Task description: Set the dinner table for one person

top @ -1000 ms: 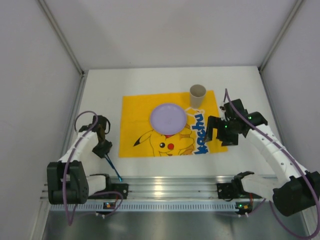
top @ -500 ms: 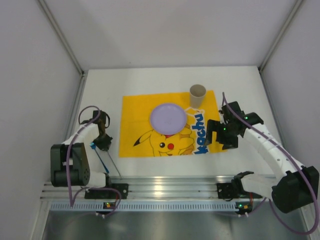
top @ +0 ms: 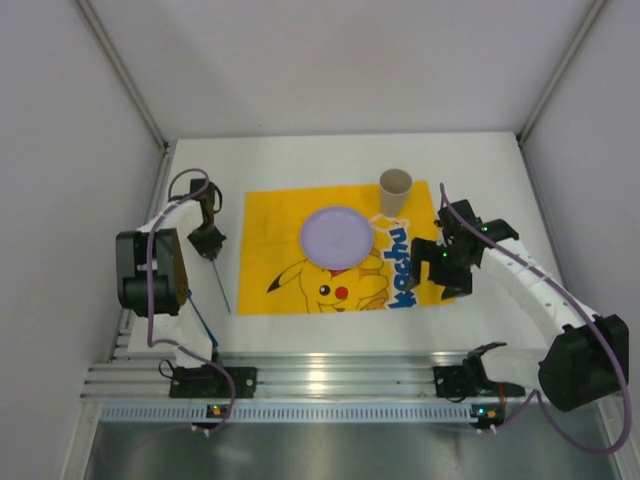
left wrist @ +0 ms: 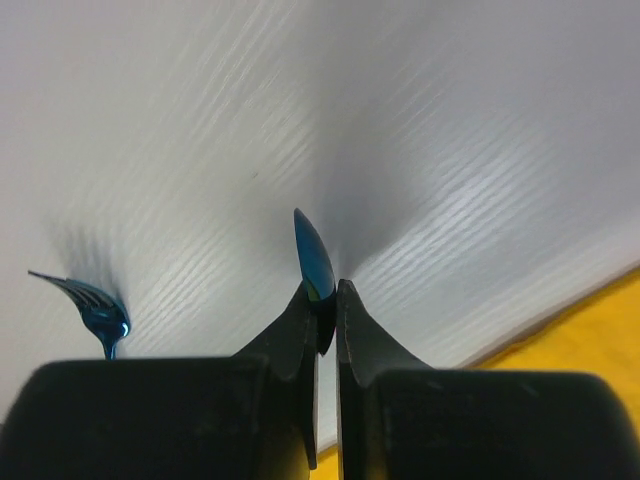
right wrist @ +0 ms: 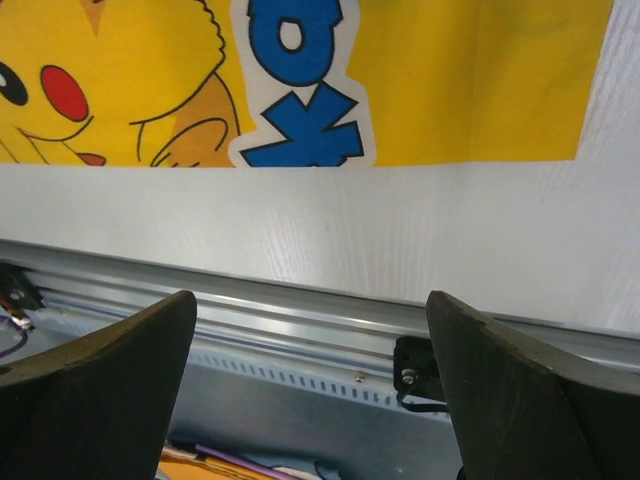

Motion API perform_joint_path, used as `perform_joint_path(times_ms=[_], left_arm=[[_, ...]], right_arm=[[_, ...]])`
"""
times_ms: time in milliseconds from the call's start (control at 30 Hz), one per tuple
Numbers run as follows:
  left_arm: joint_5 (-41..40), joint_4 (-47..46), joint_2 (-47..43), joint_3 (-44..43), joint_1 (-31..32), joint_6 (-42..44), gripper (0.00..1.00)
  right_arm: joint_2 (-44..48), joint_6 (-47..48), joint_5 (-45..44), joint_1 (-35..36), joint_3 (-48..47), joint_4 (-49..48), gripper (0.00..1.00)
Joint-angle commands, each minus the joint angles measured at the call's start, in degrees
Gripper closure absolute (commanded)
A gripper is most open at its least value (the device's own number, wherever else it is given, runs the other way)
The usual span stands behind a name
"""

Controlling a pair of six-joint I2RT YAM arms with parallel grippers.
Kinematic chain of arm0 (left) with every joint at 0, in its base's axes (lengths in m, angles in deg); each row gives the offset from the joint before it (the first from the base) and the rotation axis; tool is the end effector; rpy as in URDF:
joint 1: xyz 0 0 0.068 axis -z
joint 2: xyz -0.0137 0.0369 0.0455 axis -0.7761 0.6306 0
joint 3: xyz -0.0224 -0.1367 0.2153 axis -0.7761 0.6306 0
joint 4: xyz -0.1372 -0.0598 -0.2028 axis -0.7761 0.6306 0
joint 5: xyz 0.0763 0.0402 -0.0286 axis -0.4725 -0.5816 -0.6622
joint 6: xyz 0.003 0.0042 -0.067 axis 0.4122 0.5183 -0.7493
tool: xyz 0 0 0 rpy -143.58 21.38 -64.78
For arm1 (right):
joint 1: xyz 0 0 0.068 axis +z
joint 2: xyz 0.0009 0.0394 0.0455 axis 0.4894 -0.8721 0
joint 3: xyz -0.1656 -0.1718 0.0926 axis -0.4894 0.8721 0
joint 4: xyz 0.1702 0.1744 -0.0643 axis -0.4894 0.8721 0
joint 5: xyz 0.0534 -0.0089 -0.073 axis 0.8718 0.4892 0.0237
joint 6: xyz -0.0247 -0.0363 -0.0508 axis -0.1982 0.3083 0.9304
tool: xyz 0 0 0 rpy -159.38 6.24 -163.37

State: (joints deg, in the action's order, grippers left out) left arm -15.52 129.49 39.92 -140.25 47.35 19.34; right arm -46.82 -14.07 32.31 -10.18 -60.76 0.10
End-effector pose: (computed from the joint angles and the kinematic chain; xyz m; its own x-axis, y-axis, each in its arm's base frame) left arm 0.3145 0.0342 0.1387 -0.6992 -0.6328 -0.3326 -0.6899 0.7193 0.0816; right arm 0.1920 0.0773 0.2152 -0.9786 0.1426 -0.1481 0.0964 0.9544 0.2824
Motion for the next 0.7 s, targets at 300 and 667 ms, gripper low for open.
perform_joint_path(times_ms=[300, 667], left_arm=[[3.51, 14.48, -1.78, -27.89, 16.80, 1.69, 1.00], [15.57, 18.09, -3.63, -40.35, 31.14, -11.67, 1.00]], right_arm=[[-8.45, -3.40, 12.24, 13.74, -22.37, -18.60, 0.00], [-17.34, -10.52, 11.57, 20.96, -25.99, -35.66, 0.00]])
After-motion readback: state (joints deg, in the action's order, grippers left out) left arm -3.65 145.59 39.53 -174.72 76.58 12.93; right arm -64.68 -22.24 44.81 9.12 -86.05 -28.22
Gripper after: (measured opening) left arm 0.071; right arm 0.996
